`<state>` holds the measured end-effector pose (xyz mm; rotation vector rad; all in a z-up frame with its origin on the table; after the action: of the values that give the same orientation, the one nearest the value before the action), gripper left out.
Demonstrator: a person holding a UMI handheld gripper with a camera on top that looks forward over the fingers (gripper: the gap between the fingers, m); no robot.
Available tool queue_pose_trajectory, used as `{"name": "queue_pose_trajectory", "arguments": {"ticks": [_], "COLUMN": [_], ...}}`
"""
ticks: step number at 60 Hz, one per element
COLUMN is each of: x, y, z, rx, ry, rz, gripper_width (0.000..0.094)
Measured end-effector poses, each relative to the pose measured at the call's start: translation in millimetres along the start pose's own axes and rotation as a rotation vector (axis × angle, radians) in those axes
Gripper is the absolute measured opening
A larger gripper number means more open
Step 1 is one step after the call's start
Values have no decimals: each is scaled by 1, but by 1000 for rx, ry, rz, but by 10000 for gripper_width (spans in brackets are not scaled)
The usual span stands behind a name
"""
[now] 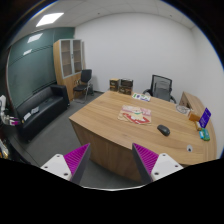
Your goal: Arrange mouse
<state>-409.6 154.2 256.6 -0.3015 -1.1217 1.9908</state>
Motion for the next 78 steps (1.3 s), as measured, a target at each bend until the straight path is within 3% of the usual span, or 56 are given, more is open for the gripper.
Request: {"name": "queue_pose_trajectory", "arguments": {"ticks": [16, 34, 55, 78], "x": [-11, -69, -165, -238], "y": [-1, 10, 42, 76], "z": [-8, -21, 5, 15], "rx": [-19, -35, -25, -31], "ry": [18, 109, 291, 373], "rz": [-7, -81, -195, -248], "gripper_width": [866, 865, 868, 877]}}
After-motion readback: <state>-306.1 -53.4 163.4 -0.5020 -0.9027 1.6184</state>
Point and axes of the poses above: the point between the fingertips, and its own axes, seen from behind it with the camera up: x to the left, y down, z backward, against the way the camera looks, the point moved 3 cm from there along z, backward, against the way the camera looks, and after that the axes turned 15 degrees about -y, right-handed, at the moved point
